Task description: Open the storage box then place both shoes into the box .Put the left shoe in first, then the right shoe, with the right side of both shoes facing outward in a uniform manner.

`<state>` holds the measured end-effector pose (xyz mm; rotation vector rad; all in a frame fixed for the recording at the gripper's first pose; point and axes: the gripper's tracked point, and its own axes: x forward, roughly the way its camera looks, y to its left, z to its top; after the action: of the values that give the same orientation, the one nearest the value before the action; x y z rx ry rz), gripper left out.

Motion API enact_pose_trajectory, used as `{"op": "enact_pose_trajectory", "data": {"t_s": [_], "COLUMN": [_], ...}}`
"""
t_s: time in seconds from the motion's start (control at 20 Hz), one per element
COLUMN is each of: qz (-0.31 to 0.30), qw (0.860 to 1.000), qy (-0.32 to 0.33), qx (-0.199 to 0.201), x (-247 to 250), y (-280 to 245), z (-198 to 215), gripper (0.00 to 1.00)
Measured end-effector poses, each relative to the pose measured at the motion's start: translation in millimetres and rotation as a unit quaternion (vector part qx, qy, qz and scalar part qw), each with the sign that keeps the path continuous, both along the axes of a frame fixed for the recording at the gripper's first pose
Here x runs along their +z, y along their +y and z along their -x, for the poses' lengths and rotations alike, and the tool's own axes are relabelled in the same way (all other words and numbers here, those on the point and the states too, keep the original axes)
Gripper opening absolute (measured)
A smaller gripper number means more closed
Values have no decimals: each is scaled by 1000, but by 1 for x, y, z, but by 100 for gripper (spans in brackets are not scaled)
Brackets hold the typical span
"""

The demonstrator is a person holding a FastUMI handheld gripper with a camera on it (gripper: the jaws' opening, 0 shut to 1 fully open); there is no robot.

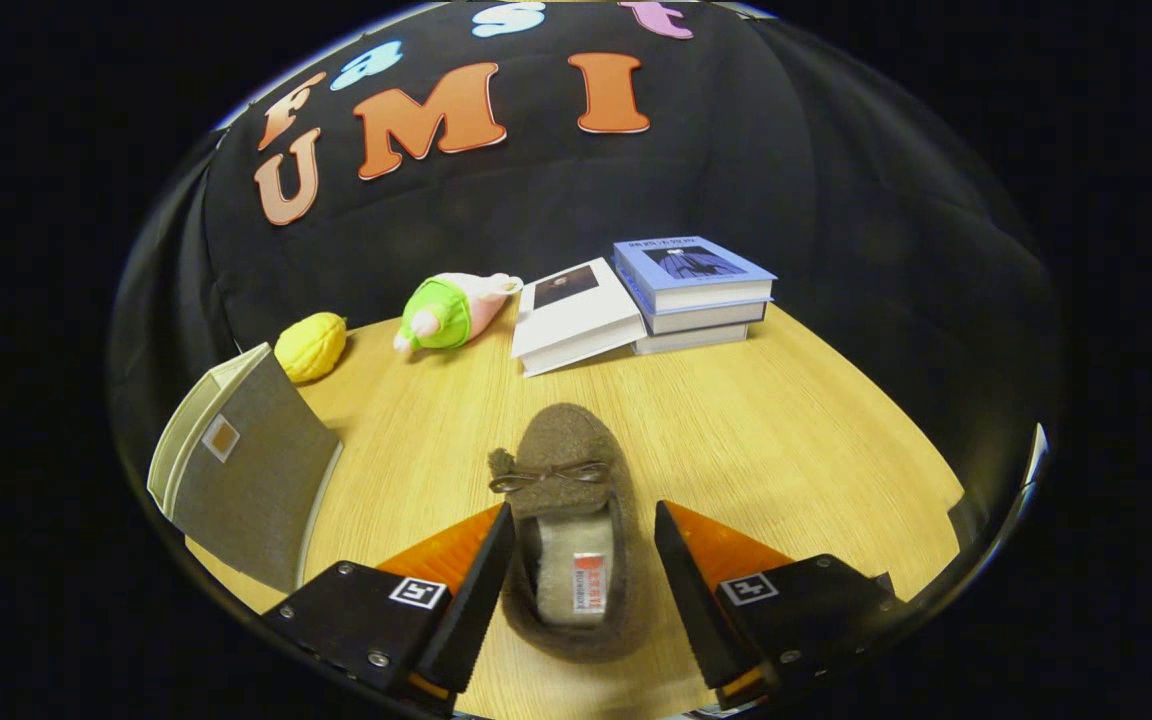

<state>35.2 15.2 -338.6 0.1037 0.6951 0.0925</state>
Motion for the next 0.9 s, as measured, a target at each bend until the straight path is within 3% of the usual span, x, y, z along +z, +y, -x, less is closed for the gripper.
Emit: {"op": "enact_pose_trajectory", "data": {"t_s": [0.35, 0.6, 0.7, 0.9], "qz": [6, -15, -8, 39], "qw": [999, 998, 999, 998], "qy": [35, 56, 53, 38], "qx": [-2, -11, 5, -3], "x": [-36, -49, -51, -50], "y": [-7, -6, -1, -9], "z": [-13, -18, -18, -24], "gripper": [64, 56, 56, 23]}}
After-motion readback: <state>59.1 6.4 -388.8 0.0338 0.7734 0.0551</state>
